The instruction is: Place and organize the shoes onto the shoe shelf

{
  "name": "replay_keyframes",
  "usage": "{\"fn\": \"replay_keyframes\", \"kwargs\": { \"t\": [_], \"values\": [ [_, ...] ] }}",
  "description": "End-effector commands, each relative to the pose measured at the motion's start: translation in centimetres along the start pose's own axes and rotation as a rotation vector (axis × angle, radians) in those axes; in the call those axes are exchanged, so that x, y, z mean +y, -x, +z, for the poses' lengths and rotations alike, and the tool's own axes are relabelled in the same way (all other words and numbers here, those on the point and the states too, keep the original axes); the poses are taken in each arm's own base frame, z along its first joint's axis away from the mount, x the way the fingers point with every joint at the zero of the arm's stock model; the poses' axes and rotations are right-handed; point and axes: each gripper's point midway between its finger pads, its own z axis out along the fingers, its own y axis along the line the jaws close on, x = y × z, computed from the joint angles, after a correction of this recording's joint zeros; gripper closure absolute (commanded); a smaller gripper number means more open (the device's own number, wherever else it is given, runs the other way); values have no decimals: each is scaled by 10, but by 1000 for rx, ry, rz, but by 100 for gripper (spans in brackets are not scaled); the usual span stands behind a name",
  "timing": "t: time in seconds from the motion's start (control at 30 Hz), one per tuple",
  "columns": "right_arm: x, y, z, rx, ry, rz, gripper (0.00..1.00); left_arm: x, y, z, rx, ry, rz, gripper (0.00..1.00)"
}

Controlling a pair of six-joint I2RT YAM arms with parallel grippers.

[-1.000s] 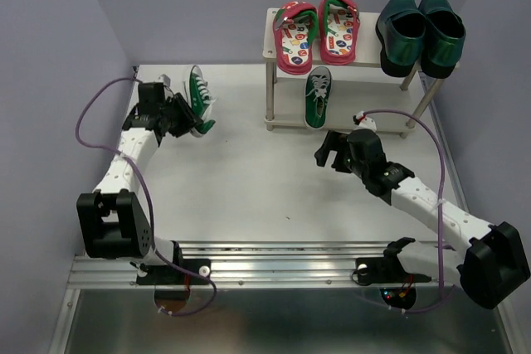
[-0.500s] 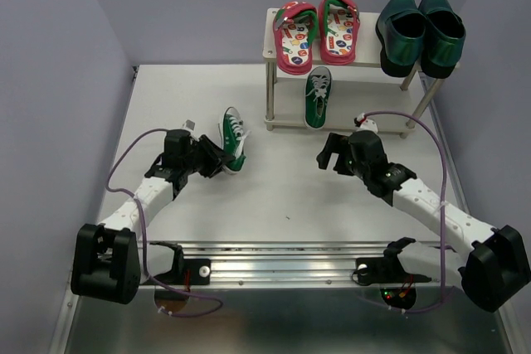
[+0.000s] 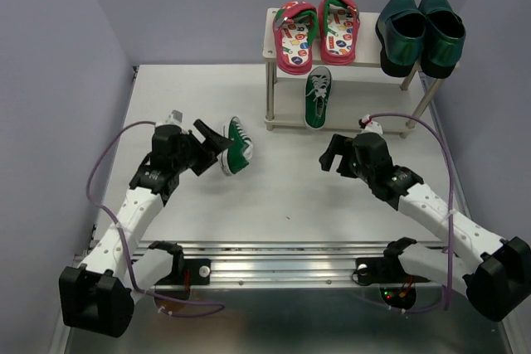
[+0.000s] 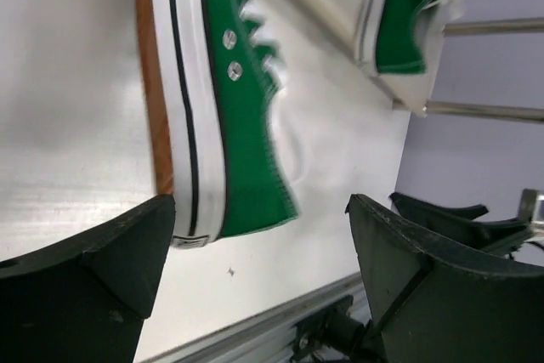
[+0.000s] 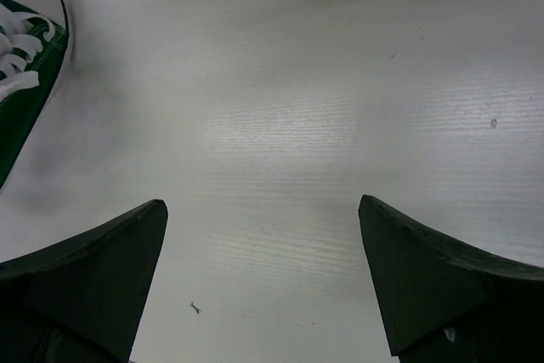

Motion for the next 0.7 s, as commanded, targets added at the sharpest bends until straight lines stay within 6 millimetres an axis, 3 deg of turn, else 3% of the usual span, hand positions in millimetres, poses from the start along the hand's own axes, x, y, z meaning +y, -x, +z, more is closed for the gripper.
{"fn": "replay_keyframes", "kwargs": {
  "t": [0.0,0.1,0.37,0.5,0.67],
  "values": [
    [23,13,-9,-26,61,21,0,-49,62,-40,-221,35,184,7],
    [34,11,-6,-17,87,25,0,-49,77,-49,-248,122,243,7],
    [83,-6,-1,16,164,-17,0,-29,84,-51,-273,232,256,8],
    [112,-22,3,52,202,-49,0,-35,101,-62,-341,262,278,9],
    [143,-48,16,126,256,-66,0,-40,106,-67,-358,264,298,10]
  ]
}}
